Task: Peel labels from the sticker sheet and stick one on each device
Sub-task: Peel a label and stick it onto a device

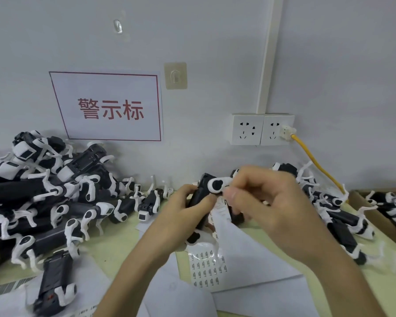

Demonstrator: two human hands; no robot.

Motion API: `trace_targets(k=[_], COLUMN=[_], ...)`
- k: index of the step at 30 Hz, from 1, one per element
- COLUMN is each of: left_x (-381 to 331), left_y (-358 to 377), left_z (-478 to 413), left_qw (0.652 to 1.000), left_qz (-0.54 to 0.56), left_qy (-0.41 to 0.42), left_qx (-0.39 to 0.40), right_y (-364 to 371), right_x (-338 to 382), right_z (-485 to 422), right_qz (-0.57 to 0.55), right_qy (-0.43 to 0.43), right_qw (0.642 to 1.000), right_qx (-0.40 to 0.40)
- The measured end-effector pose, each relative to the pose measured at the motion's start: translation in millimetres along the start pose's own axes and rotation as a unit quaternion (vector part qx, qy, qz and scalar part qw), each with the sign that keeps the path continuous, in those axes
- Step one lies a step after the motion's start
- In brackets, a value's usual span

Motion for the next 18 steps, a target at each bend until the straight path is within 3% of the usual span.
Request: trace_targets(k=[2,4,7,11,15,18], left_x=[2.2,5.9,7.7,10.0,17.9,13.0], left_y=[1.3,3.6,6.3,5.5,1.6,-5.7], left_z=[-0.9,-1.7,-0.7,4.4,4.6,-0.5], left_qw=[0.999,0.996,0.990,0.968,0.957,0.978], left_qz=[-0.027,-0.053,-0.072,-0.113,-0.120,-0.050], left_qy=[-0.015,-0.022,-0.013,-0.014,-0.031,-0.007], left_qx=[0.030,0.070,0.122,0.225,0.261,0.200], right_y=[-13.0,-21.2,-21.9,-18.4,-15.1,-18.3], right_x=[-3.5,-13.4,-40.2,-64.0,-70.4,-71.0], right_z=[-1.8,-3.7,-2.1,9.2,11.4,12.1], right_qz=[-0.012,0.038,0.128,0.054,0.013,-0.043], right_qy=[-0.012,0.002,0.097,0.211,0.227,0.224], right_qw=[0.998,0.996,0.985,0.952,0.942,0.947], right_qx=[-0.068,-0.080,0.057,0.215,0.247,0.228])
Point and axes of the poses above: each hand's wrist, its own z-axis away from the middle knuckle, its own y-axis out of the palm, x = y × z, the point moved 4 cm from there along -z, towards the middle knuckle, and after that the axes turned 2 degrees about y, right-handed, at the moved point
